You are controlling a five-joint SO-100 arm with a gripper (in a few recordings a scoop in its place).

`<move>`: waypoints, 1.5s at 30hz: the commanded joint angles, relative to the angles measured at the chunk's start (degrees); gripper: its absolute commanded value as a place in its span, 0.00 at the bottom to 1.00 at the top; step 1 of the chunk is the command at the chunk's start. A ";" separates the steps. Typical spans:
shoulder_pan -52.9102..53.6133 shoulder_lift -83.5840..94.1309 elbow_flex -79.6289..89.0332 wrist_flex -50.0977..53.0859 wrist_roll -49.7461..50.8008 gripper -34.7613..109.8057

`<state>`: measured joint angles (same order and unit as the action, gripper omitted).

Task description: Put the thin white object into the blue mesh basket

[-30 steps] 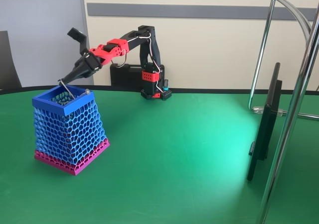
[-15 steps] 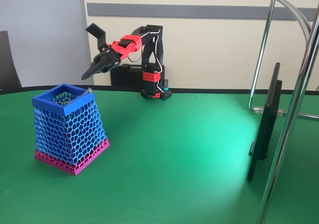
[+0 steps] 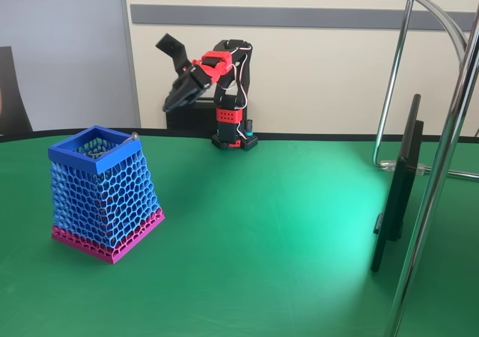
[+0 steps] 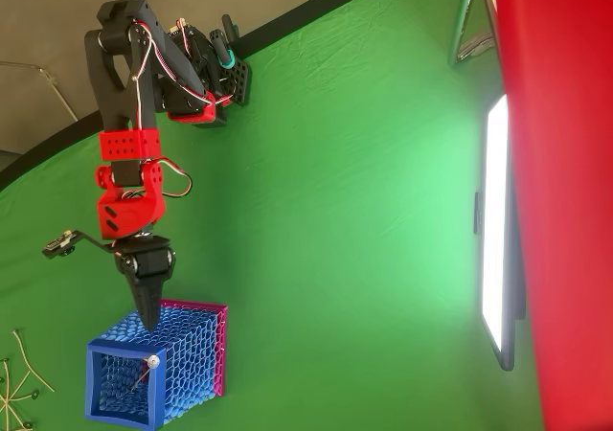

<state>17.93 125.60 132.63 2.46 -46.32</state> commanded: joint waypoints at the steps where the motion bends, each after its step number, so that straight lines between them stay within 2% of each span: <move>1: -3.34 5.62 4.66 -0.70 4.13 0.24; 9: -12.66 17.05 20.65 0.44 18.72 0.24; 13: -15.21 24.61 25.05 8.35 27.51 0.24; 20: -17.67 41.84 37.27 17.84 33.40 0.24; 26: -17.05 53.35 41.66 28.74 42.36 0.24; 35: -17.05 64.95 44.03 42.54 45.79 0.24; 45: -16.96 64.95 44.03 46.67 48.25 0.25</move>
<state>1.23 190.11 176.22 48.87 1.58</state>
